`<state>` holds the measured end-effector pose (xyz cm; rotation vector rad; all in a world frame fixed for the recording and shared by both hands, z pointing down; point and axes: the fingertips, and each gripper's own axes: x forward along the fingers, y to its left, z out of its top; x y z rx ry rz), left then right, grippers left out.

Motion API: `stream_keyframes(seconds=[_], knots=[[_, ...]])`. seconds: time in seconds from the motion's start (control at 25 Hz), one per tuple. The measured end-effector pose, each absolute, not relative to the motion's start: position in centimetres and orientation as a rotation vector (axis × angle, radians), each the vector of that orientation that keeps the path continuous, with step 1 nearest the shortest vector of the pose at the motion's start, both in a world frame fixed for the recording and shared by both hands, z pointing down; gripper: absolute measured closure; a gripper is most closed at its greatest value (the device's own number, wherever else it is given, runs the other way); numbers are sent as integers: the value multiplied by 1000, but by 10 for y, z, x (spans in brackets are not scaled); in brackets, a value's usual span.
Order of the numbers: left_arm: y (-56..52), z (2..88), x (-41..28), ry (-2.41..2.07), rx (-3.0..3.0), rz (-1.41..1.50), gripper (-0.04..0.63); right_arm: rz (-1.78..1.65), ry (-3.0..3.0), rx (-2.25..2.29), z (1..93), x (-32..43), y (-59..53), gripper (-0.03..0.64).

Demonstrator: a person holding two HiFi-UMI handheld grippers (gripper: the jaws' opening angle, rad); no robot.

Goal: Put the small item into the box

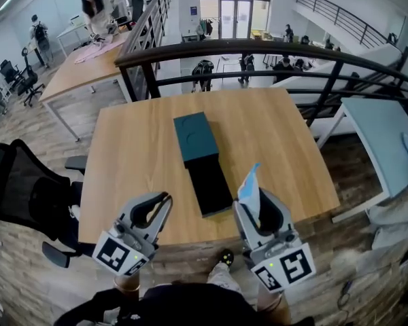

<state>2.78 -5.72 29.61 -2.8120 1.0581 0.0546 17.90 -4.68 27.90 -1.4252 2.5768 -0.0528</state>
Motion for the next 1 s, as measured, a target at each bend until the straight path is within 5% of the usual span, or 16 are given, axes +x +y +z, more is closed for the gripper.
stream_keyframes(seconds=[1.0], knots=[[-115, 281, 77, 1258, -2653, -78, 557, -146, 2640, -1204, 286, 232, -126, 433]])
